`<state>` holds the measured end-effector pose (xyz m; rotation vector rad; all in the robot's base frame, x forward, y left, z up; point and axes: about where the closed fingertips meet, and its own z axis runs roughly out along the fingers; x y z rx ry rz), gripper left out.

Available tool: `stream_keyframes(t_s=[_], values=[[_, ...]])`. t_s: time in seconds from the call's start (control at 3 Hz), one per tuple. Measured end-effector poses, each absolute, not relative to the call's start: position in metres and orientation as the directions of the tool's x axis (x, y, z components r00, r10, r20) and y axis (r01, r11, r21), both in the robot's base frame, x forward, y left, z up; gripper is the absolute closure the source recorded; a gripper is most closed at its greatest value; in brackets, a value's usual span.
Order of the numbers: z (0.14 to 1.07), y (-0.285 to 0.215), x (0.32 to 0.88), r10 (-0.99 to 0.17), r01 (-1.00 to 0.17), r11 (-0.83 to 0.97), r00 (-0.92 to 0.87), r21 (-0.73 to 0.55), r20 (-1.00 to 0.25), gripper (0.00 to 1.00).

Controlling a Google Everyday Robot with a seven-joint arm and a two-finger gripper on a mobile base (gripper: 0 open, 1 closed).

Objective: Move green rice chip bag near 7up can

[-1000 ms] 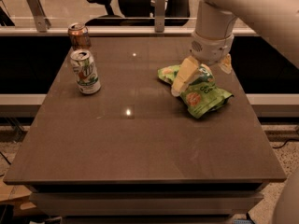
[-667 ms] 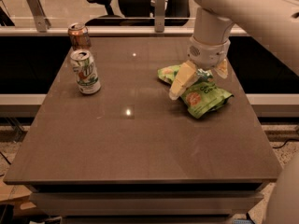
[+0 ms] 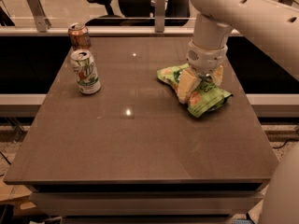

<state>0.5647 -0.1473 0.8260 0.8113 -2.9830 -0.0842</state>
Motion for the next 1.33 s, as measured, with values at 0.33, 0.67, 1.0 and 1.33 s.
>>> stream_keyframes(t_s=[0.33, 0.67, 1.0, 1.33], values=[[0.825, -0.146, 0.563, -0.512, -0.509, 0.858, -0.859, 0.071, 0.032, 0.65], [0.825, -0.145, 0.563, -0.515, -0.512, 0.856, -0.857, 0.072, 0.030, 0.89], [0.825, -0.145, 0.563, -0.515, -0.512, 0.856, -0.857, 0.072, 0.030, 1.00], [0.836, -0.143, 0.560, -0.519, -0.518, 0.853, -0.855, 0.067, -0.001, 1.00]])
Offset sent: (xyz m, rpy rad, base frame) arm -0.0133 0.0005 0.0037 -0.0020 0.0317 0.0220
